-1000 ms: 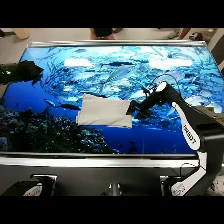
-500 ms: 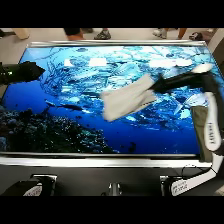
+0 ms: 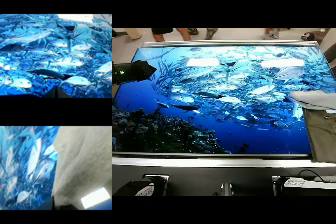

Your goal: Fold the shirts.

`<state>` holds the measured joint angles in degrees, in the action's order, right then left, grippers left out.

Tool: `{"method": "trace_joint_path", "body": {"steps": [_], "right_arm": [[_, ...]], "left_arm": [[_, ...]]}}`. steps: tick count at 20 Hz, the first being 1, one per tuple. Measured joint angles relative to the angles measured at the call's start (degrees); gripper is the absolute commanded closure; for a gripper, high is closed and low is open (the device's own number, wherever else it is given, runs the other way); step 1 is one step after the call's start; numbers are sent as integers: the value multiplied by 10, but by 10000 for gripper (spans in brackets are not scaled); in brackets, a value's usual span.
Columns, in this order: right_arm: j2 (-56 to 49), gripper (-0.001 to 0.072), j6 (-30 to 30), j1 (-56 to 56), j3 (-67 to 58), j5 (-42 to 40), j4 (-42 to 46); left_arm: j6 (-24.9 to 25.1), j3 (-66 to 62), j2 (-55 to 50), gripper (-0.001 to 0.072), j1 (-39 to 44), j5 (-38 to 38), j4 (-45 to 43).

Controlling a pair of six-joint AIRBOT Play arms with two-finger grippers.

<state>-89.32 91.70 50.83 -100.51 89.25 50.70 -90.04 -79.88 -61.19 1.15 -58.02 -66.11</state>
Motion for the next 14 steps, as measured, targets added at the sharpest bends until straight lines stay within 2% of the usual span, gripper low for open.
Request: {"method": "trace_joint_path", "body": {"steps": [6,10,14], "right_arm": [[30,683,40,80,-1,41,22],[47,684,58,92,18,111,139],[77,683,63,95,116,131,253]], "left_arm": [[3,0,0,682,0,4,0],[12,0,0,682,0,5,0],[16,0,0,682,0,6,0]]}}
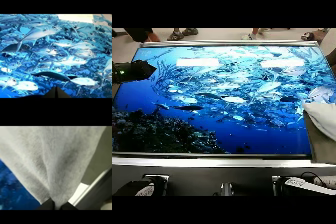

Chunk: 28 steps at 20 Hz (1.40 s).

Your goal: Fold the shirts.

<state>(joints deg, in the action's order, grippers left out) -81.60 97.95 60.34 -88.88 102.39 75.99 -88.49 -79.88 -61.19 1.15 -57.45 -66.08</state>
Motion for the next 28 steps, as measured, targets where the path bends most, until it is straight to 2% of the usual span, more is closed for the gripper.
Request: {"method": "trace_joint_path", "body": {"steps": [2,3,4,5,8,11,14,15,16,17,19,20,21,24,28], "right_arm": [[8,654,-6,0,62,-15,31],[10,459,-9,0,87,-25,45],[12,80,-11,0,106,-34,63],[14,20,-14,1,122,-44,84],[16,19,-30,2,126,-80,109],[17,22,-57,-18,54,-135,57],[18,25,-77,-101,-41,-195,17],[17,26,-80,-147,-63,-206,6],[17,27,-80,-195,-78,-210,3],[13,33,-80,-245,-86,-208,6],[-3,37,-70,-347,-84,-179,21],[-12,38,-64,-384,-73,-162,19],[-21,38,-59,-417,-57,-144,16],[-33,34,-52,-486,-3,-127,12],[-39,39,-40,-522,30,-129,42]], "left_arm": [[1,0,0,682,0,0,0],[1,0,0,682,0,0,0],[1,0,0,682,0,0,0],[1,0,0,682,0,0,0],[2,0,0,683,0,2,0],[6,-19,-9,685,2,11,-12],[-19,-79,-54,682,23,-19,-110],[-38,-96,-76,595,34,-40,-160],[-55,-107,-97,269,43,-65,-203],[-68,-111,-118,-11,50,-93,-231],[-86,-96,-151,11,64,-163,-264],[-91,-72,-158,97,72,-189,-270],[-96,-43,-154,110,81,-197,-273],[-129,47,-121,108,104,-171,-284],[-153,87,-102,107,113,-143,-292]]}}
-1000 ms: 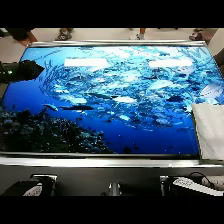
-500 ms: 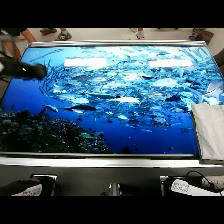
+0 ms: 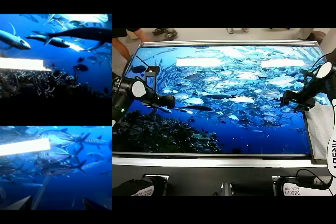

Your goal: Fold the shirts.

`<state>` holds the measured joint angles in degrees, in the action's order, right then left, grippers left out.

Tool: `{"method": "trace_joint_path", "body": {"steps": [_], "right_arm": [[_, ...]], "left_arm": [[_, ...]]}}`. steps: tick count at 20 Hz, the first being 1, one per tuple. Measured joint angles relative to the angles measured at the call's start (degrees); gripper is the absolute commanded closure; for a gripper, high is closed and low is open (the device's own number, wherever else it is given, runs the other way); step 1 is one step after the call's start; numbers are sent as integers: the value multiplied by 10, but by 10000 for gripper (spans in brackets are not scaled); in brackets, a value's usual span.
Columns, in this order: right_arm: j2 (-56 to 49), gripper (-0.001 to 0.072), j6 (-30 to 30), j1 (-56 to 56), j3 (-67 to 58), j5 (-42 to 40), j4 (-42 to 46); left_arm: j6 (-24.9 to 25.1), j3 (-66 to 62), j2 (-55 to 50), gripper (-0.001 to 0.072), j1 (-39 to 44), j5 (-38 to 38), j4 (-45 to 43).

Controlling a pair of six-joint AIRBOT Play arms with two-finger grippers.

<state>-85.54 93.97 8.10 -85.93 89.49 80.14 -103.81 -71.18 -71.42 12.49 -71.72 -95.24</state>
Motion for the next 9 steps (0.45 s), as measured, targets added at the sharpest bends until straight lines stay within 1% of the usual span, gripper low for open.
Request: {"method": "trace_joint_path", "body": {"steps": [9], "right_arm": [[-1,39,5,-14,11,-1,10]], "left_arm": [[-12,15,7,107,3,14,-5]]}}
